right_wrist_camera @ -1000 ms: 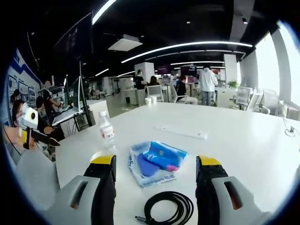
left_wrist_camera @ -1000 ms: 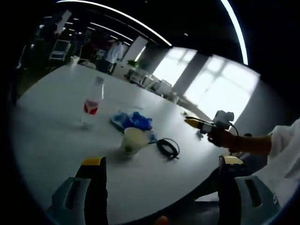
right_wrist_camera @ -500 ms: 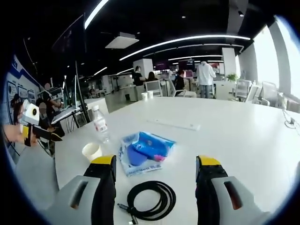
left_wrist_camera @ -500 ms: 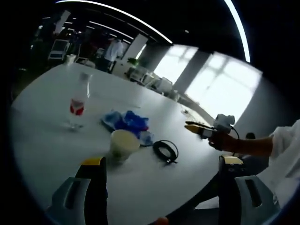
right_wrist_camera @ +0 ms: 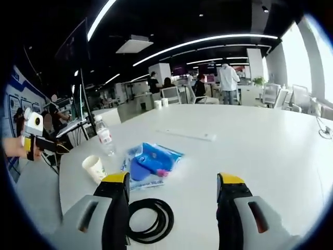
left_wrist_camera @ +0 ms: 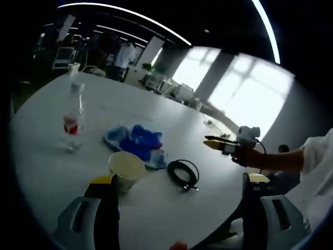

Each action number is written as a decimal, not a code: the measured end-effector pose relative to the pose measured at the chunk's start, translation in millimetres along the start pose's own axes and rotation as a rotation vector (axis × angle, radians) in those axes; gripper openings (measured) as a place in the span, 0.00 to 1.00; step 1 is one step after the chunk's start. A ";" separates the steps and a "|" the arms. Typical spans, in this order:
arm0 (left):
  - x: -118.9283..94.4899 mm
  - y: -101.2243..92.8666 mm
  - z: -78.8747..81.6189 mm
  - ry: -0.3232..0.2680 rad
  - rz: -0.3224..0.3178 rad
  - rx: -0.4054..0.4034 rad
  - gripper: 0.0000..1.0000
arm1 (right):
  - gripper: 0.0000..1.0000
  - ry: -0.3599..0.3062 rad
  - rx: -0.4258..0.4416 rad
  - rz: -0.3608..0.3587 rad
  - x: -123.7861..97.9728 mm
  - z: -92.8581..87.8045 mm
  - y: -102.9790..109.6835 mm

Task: Arrange the tabletop items into an orderly group along one side of the table until the central work area is clear of visible clutter.

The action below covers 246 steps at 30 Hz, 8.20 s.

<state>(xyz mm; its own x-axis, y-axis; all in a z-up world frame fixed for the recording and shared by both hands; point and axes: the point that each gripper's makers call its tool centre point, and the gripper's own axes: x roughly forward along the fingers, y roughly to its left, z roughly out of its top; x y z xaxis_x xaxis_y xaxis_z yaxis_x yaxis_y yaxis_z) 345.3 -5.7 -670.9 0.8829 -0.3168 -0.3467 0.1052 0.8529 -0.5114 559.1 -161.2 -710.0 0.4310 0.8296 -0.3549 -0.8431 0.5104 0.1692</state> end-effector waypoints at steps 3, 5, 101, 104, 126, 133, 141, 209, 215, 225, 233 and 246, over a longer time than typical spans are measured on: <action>5.4 -1.5 0.5 -0.014 0.017 -0.011 0.96 | 0.65 0.012 0.001 0.017 6.8 -2.7 -7.0; 7.2 -1.1 -0.7 -0.020 0.032 -0.018 0.96 | 0.65 0.018 0.000 0.029 11.4 -3.8 -9.3; 220.7 146.1 21.5 0.293 0.341 0.100 0.15 | 0.08 0.169 0.290 0.127 152.6 -50.0 -6.2; 221.2 146.0 25.9 0.275 0.339 0.083 0.13 | 0.01 0.168 0.293 0.118 152.9 -50.4 -7.3; 227.0 116.4 47.6 0.219 0.281 0.102 0.02 | 0.00 0.047 0.366 0.027 123.3 -22.5 -23.9; 238.0 97.5 49.8 0.219 0.246 0.127 0.02 | 0.00 0.029 0.360 -0.014 104.9 -18.6 -35.7; 249.3 72.9 46.9 0.224 0.205 0.142 0.02 | 0.00 0.005 0.367 -0.069 83.2 -18.0 -52.3; 292.5 9.3 -61.0 0.470 0.113 0.137 0.02 | 0.00 0.106 0.494 -0.297 5.0 -89.5 -109.0; 294.1 11.5 -63.7 0.472 0.116 0.126 0.02 | 0.00 0.112 0.497 -0.297 6.5 -92.2 -110.3; 296.5 14.2 -64.5 0.466 0.122 0.116 0.02 | 0.00 0.108 0.501 -0.294 10.6 -94.5 -113.8; 298.4 14.7 -63.8 0.461 0.125 0.114 0.02 | 0.00 0.113 0.505 -0.297 11.2 -98.2 -116.0; 297.5 15.4 -63.7 0.457 0.136 0.112 0.03 | 0.04 0.100 0.495 -0.284 13.3 -97.7 -114.4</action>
<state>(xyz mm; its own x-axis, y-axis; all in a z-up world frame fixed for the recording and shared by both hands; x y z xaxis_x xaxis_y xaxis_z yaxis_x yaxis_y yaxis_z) 580.5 -113.2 -832.1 0.6031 -0.3276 -0.7272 0.0738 0.9308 -0.3581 629.9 -230.6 -823.9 0.5654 0.6318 -0.5303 -0.4381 0.7747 0.4560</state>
